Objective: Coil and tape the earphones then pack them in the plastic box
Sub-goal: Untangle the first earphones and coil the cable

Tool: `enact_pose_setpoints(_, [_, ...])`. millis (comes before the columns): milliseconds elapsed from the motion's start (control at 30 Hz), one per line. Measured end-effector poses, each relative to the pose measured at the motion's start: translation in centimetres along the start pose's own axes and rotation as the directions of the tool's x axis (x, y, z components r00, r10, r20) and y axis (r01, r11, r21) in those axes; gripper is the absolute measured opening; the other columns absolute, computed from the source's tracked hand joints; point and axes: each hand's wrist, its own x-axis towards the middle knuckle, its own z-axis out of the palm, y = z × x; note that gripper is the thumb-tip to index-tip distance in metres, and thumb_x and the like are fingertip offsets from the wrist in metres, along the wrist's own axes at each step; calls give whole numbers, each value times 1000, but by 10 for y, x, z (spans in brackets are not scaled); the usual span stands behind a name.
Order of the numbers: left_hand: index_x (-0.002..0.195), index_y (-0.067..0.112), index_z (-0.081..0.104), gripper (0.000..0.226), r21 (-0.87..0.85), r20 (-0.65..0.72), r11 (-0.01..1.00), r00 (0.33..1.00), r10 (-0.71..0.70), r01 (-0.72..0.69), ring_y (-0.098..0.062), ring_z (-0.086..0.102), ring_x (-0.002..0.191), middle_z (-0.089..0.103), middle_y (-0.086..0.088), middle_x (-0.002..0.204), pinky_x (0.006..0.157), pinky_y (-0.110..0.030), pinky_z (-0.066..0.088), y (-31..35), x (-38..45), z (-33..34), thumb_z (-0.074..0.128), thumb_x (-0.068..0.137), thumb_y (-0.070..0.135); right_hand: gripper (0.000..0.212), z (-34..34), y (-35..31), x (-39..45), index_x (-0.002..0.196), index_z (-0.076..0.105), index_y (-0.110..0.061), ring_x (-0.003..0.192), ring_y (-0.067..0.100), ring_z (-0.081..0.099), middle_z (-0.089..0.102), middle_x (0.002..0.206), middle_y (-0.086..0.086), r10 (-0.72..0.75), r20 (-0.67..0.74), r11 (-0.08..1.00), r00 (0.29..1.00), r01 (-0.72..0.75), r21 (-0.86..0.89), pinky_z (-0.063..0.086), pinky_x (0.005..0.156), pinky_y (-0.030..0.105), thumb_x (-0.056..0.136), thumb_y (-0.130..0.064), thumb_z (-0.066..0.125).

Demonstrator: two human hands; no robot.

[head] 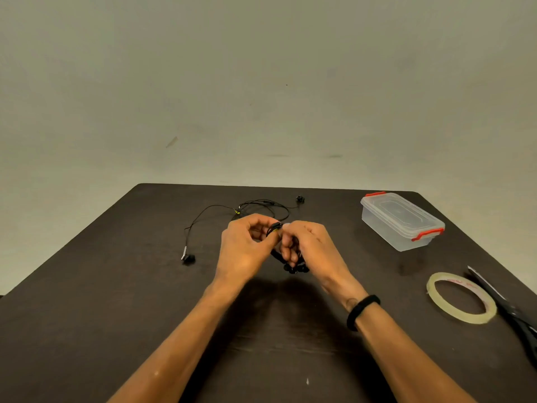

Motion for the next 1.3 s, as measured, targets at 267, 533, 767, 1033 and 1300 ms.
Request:
enact_pose_setpoints(267, [89, 27, 77, 14, 0, 53, 992, 991, -125, 126, -8, 68, 74, 75, 6, 79, 74, -22, 56, -10, 4, -3, 85, 84, 17, 39, 10, 13, 6, 79, 67, -10, 58, 14, 54, 64, 67, 5, 228, -27, 955, 973, -217, 204, 49, 60, 31, 108, -22, 45])
enact_pose_setpoints(533, [104, 13, 79, 22, -181, 246, 912, 915, -320, 367, -8, 66, 77, 72, -2, 83, 72, -24, 54, -3, 4, -12, 87, 83, 15, 24, 9, 18, 10, 87, 73, -6, 56, 12, 56, 66, 68, 6, 315, -104, 909, 943, -269, 318, 51, 58, 31, 102, -14, 56])
enact_pose_setpoints(767, [103, 12, 80, 20, -260, 232, 868, 900, -368, 422, -9, 66, 69, 81, -9, 88, 72, -26, 58, 0, -1, -9, 84, 86, 22, 9, 8, 26, 11, 99, 78, -4, 68, 15, 68, 76, 82, 12, 261, -183, 901, 948, -172, 398, 61, 70, 32, 99, -10, 72])
enact_pose_setpoints(1033, [96, 7, 82, 16, -323, 194, 818, 880, -434, 475, -6, 64, 60, 80, -8, 85, 65, -25, 58, 0, 2, -11, 85, 84, 16, 6, 6, 22, 10, 101, 80, -9, 72, 15, 75, 79, 84, 4, 48, -353, 960, 935, 55, 276, 62, 69, 24, 96, -11, 77])
enact_pose_setpoints(1300, [97, 5, 81, 18, -382, 211, 756, 846, -489, 532, -5, 65, 60, 80, -7, 84, 61, -20, 56, -1, 0, -9, 86, 82, 15, 12, -7, 21, 11, 106, 81, -11, 71, 16, 75, 81, 85, 2, -65, -298, 970, 952, 130, 203, 61, 70, 24, 96, -8, 77])
